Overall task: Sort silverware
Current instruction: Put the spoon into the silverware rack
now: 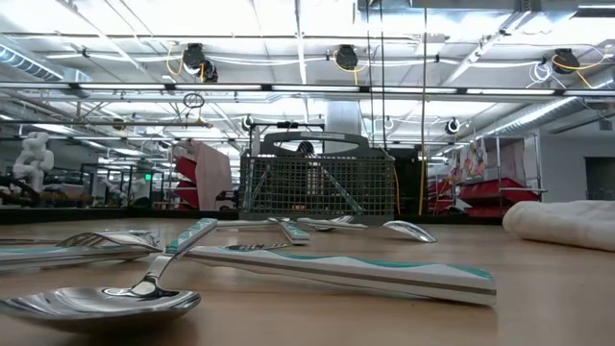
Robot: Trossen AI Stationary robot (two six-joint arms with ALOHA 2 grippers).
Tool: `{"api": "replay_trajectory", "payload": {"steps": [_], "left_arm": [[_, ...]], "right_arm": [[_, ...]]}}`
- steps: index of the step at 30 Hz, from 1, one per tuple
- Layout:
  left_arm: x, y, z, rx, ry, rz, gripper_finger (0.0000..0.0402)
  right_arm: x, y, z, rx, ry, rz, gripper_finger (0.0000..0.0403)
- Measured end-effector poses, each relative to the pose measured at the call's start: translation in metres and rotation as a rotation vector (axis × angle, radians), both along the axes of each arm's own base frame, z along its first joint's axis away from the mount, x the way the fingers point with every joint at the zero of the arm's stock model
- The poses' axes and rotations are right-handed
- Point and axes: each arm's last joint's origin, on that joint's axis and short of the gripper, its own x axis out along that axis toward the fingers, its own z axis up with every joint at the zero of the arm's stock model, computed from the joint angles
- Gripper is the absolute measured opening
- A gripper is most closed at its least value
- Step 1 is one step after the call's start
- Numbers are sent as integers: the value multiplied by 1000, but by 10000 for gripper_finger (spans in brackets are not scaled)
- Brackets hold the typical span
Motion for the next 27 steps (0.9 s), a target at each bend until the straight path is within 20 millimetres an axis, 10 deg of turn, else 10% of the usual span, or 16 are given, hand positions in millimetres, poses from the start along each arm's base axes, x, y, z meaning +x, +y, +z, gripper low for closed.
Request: {"api": "replay_trajectory", "payload": {"steps": [8,27], "left_arm": [[-19,4,-9,21,109,-73,152],[-75,26,-5,32,30,-113,152]], "right_arm": [[45,-44,-48,133,138,-134,173],[64,-77,-97,374,297,-488,173]]}}
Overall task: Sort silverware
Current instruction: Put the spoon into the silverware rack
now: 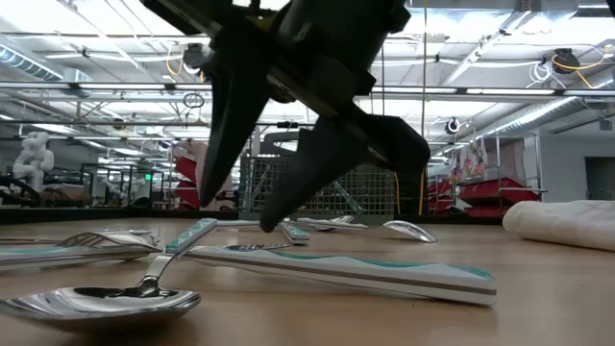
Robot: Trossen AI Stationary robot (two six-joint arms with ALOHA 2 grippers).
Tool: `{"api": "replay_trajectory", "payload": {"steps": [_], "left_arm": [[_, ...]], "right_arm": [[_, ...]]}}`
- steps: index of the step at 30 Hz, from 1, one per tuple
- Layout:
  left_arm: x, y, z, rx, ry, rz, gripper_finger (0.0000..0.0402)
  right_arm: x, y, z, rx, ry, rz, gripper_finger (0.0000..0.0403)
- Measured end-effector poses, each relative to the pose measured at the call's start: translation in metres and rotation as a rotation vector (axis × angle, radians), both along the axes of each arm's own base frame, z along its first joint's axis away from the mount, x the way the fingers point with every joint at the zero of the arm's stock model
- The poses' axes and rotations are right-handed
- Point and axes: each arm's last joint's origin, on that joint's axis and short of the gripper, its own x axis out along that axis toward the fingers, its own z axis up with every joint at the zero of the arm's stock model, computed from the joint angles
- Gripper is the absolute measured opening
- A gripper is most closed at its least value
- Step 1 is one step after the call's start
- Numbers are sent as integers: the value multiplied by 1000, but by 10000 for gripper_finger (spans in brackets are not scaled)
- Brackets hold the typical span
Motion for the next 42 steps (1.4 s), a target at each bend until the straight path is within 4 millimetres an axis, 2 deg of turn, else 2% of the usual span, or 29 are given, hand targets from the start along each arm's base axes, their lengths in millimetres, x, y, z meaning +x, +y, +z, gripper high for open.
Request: {"api": "replay_trajectory", "payload": {"steps": [7,16,36,39,42], "left_arm": [[-6,3,-1,-1,-1,0,152],[-6,3,-2,-3,11,1,152],[-5,4,-4,6,28,50,152],[-5,4,-4,6,31,56,152],[-4,4,-5,12,33,62,152]], "right_arm": [[6,-8,1,21,-10,22,173],[6,-6,1,11,-20,24,173],[13,-1,-22,-17,-46,40,173],[12,-1,-23,-13,-31,22,162],[11,-1,-23,-19,-23,36,133]]}}
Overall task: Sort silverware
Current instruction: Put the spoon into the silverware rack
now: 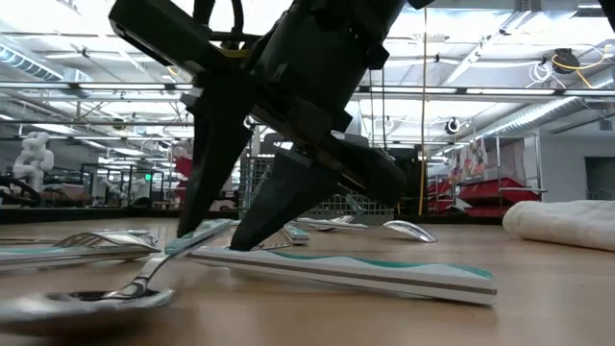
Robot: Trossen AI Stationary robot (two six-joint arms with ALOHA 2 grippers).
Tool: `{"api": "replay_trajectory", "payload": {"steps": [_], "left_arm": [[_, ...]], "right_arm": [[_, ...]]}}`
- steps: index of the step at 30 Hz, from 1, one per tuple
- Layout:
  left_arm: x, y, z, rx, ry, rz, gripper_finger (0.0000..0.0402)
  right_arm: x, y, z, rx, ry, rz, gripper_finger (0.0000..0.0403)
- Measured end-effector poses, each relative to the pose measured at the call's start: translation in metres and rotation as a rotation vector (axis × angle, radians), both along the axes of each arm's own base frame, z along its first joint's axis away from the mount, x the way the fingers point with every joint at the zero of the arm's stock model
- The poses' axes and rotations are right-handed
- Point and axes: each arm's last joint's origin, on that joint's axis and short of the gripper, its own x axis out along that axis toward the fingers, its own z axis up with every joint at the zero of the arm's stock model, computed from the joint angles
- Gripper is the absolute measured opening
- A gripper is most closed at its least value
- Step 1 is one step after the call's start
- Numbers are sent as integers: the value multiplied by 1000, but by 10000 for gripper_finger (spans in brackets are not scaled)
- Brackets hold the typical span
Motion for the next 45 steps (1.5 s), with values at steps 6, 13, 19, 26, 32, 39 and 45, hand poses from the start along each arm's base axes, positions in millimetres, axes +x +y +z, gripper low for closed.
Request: {"api": "replay_trajectory", "payload": {"steps": [6,13,19,26,32,39,45], "left_arm": [[0,0,-2,17,10,16,152],[0,0,-1,22,7,19,152],[0,1,-1,22,7,25,152],[1,2,-1,40,-3,65,152],[2,3,-2,33,7,142,152],[4,6,-2,26,26,248,152],[9,8,-7,83,72,418,152]], "right_arm": [[-1,0,-1,13,18,15,81],[-2,0,0,1,21,18,11],[1,5,27,-43,28,29,3],[2,-4,114,-247,51,103,1],[-38,-55,188,-418,112,116,0],[-89,-141,251,-573,248,120,0],[-103,-227,266,-700,405,210,0]]}}
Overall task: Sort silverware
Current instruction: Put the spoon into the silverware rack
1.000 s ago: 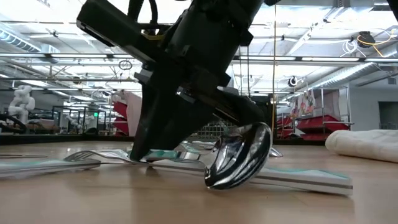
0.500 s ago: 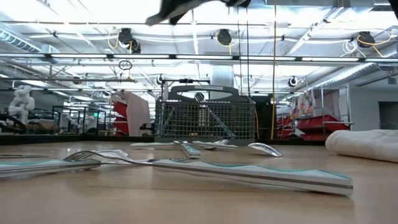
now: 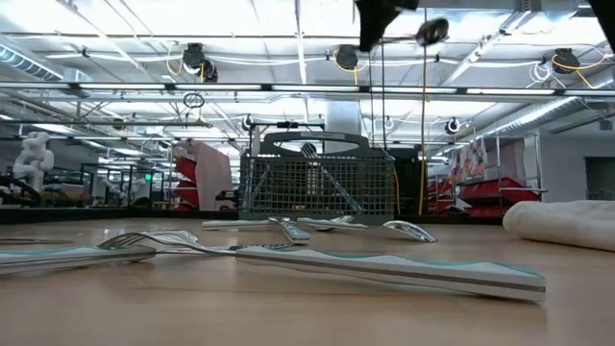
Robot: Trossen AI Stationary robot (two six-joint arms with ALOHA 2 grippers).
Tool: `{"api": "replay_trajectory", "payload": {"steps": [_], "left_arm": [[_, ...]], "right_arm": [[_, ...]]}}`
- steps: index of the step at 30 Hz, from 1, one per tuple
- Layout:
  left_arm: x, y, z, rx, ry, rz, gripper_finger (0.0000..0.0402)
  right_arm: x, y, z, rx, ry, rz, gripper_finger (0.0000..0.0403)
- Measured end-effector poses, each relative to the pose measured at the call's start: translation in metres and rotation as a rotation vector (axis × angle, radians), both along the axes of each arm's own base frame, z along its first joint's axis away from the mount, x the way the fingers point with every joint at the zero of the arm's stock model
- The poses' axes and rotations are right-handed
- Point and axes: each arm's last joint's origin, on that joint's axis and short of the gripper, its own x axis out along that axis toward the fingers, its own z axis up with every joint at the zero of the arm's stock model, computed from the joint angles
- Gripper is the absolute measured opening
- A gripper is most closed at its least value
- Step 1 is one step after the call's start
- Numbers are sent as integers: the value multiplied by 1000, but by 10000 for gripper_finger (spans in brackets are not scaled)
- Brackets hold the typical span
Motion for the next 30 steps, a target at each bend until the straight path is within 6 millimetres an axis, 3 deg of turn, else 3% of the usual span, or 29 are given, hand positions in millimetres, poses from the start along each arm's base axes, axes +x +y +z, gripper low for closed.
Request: {"api": "replay_trajectory", "payload": {"steps": [4,9,15,19,24,30], "left_arm": [[3,1,-3,15,37,77,152],[4,1,-8,65,90,88,152],[4,2,-12,108,123,110,152],[3,2,-12,158,129,123,152],[3,4,-12,183,136,185,152],[3,4,-14,192,157,211,152]], "right_arm": [[-7,-50,-2,-54,170,76,0],[-6,-97,-19,-203,488,156,0],[12,-142,-65,-313,1078,365,0],[29,-152,-97,-364,1380,442,0],[42,-154,-123,-377,1422,421,0],[40,-165,-131,-364,1448,401,0]]}}
